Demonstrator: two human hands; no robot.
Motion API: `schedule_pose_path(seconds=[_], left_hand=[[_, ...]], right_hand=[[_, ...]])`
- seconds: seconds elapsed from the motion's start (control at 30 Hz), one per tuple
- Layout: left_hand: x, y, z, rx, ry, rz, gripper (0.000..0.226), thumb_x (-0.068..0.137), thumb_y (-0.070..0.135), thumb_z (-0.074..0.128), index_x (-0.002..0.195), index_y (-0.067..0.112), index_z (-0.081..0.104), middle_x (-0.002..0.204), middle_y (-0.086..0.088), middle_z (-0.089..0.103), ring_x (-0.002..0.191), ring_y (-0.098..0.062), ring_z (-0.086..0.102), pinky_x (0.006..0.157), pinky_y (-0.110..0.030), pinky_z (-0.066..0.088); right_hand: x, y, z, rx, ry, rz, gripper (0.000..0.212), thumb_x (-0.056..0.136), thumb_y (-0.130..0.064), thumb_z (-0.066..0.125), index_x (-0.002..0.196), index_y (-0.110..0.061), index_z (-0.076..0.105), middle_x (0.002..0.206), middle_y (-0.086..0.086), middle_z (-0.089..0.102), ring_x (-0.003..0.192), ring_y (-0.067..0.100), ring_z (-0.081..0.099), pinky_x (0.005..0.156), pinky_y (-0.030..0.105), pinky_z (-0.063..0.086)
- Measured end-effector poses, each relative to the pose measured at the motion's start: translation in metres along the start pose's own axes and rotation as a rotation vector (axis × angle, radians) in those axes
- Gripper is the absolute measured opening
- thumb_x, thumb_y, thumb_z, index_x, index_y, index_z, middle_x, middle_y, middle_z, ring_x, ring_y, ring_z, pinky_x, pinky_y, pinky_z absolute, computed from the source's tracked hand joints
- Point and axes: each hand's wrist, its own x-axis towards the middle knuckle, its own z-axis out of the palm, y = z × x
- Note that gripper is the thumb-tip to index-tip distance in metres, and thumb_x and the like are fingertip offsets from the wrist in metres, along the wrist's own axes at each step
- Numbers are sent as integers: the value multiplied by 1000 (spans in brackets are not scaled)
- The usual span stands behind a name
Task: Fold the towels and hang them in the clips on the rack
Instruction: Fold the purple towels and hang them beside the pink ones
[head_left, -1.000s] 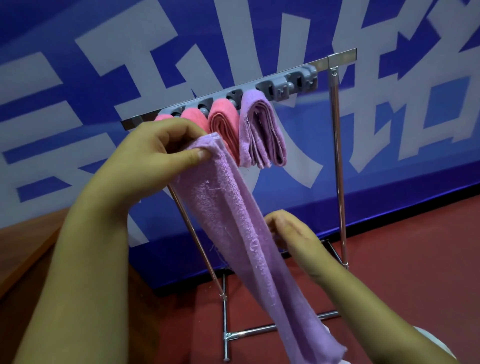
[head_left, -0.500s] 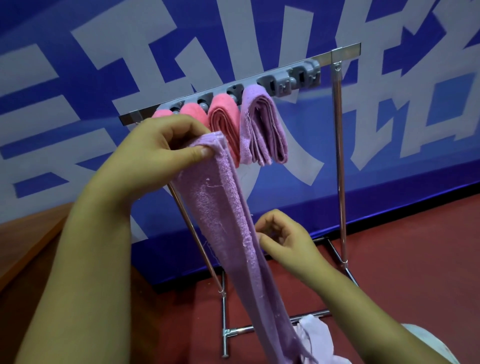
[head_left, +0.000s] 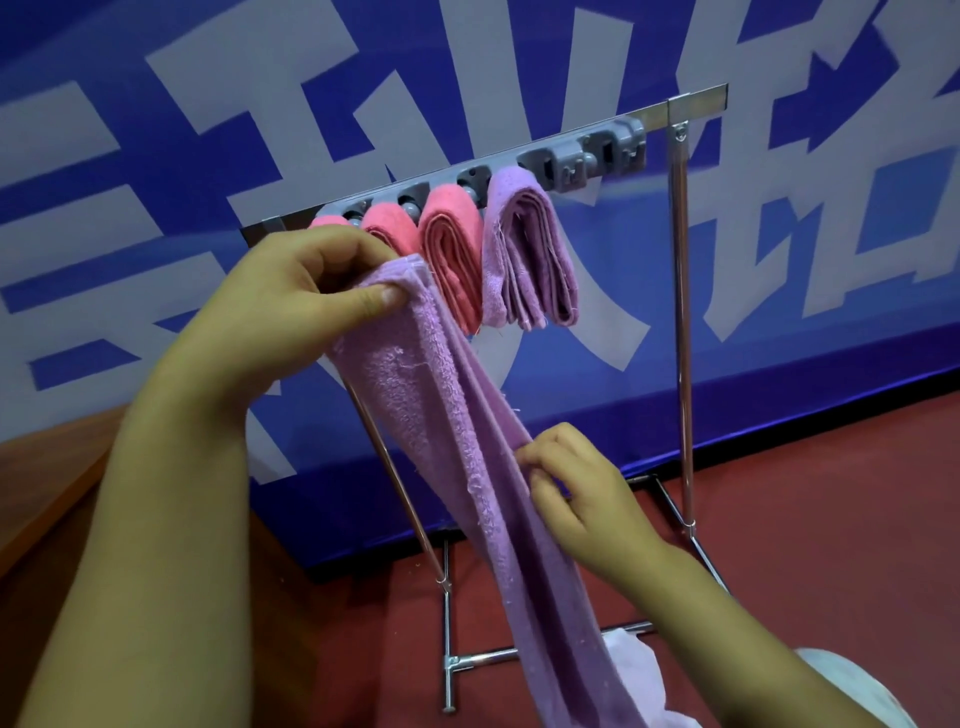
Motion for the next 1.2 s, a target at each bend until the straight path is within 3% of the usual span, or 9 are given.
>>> schedule_pose_path(seconds=[0.1,0.2,0.37,0.57,0.77,0.93,1.07,1.2], left_hand=[[1,0,1,7,15,4,9,83,28,62,90,31,67,91,10,68,87,-4,62,73,-25,48],[2,1,2,-6,11,-2,10,85,22,62,89,30,68,91,9,68,89,-7,63,76,-28,50],[2,3,2,-12,-7,-4,9,83,27,62,88,32,67,90,10,68,91,-10,63,76,-31,50],[2,8,-2,-34,6,9,10,83,24,63,91,26,68,90,6,69,86,-9,65,76,-33,52],[3,12,-4,-31,36,28,10,86,18,63,94,19,69,90,6,69,76,2,63,60,-15,51],[3,15,-5,-23,50,14,12,86,18,63,96,15,68,89,4,69,76,0,63,60,-20,53],[3,14,-7,1,58,-10,10,86,22,64,95,22,69,88,7,69,82,-7,65,67,-33,55],[3,13,-10,-2,63,-16,10,85,24,64,93,27,69,87,10,69,84,-6,64,67,-29,55]], right_hand=[[-4,-5,-3,24,12,-38,14,88,-34,54,86,-21,57,81,-6,48,75,10,49,67,28,45],[-5,-5,-3,-43,97,-78,15,88,-31,59,79,-23,50,78,-6,48,70,9,46,62,25,43],[-6,4,-3,12,202,-59,10,84,-23,63,89,-17,70,76,-3,52,68,4,48,63,14,40],[-2,5,-3,22,299,-56,14,84,-18,64,98,-17,67,71,-1,50,66,10,48,62,24,44],[-9,3,8,-20,274,27,11,86,-27,52,93,-26,44,83,-7,51,73,9,50,66,30,46],[-11,2,13,-18,205,-15,9,85,-17,47,89,-25,45,93,-7,49,80,12,52,63,36,49],[-9,-1,18,34,132,-40,19,77,-7,45,83,-24,52,98,-8,50,87,4,51,68,19,46],[-10,1,22,174,32,-28,14,78,-8,48,78,-16,60,85,-9,54,78,3,53,72,15,41]])
